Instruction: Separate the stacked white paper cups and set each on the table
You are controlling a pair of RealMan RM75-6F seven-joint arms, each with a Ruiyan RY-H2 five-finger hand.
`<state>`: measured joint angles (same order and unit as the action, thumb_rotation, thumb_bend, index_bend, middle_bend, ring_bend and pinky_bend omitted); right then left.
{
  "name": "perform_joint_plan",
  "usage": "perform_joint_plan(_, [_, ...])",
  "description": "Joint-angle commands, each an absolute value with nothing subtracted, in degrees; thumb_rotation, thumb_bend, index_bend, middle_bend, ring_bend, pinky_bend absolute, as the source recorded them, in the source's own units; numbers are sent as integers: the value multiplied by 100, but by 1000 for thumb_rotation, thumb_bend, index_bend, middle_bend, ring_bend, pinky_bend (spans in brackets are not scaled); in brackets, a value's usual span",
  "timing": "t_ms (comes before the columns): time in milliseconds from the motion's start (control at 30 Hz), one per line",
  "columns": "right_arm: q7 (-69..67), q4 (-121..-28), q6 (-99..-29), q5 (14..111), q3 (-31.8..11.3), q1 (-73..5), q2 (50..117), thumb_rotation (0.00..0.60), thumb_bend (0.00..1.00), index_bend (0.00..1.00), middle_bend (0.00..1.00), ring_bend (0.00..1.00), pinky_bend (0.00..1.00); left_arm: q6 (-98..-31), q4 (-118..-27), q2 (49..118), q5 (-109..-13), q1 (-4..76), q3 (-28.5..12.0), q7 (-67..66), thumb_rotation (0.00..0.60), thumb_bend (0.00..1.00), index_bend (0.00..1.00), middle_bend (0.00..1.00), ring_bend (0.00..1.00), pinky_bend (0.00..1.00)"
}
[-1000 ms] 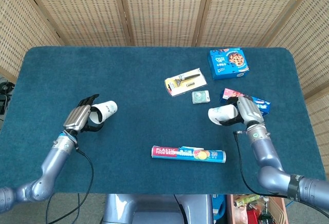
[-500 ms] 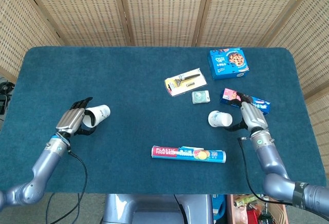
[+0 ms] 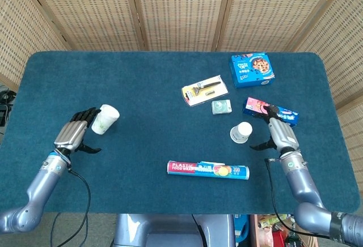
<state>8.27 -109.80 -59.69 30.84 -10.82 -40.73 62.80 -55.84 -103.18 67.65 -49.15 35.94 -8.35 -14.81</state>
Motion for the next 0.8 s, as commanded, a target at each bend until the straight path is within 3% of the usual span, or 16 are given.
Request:
perform_joint_plan(33, [801, -11087, -6095, 3266, -1077, -3954, 6223, 600, 194, 249, 0, 0, 123, -5752, -10446, 6733, -4989, 3553, -823, -1526, 600, 128, 0, 0, 0, 0])
perform_joint_plan(333, [812, -11447, -6740, 4493, -873, -3430, 5959, 600, 193, 248, 0, 0, 118, -6412, -10850, 6418, -5632, 3096, -597, -1433, 600, 127, 0, 0, 0, 0])
perform_joint_plan(533, [708, -11010, -7864, 6599, -182, -2510, 6042, 600, 188, 242, 0, 0, 96, -7805, -10791, 6384, -7070, 2101, 81, -1384, 600, 128, 0, 0, 0, 0])
perform_joint_plan(800, [455, -10479, -8563, 7593, 208, -1778, 6232, 600, 184, 223, 0, 0, 92, -8717, -10403, 6426, -8131, 1311, 597, -1269, 600, 128, 0, 0, 0, 0])
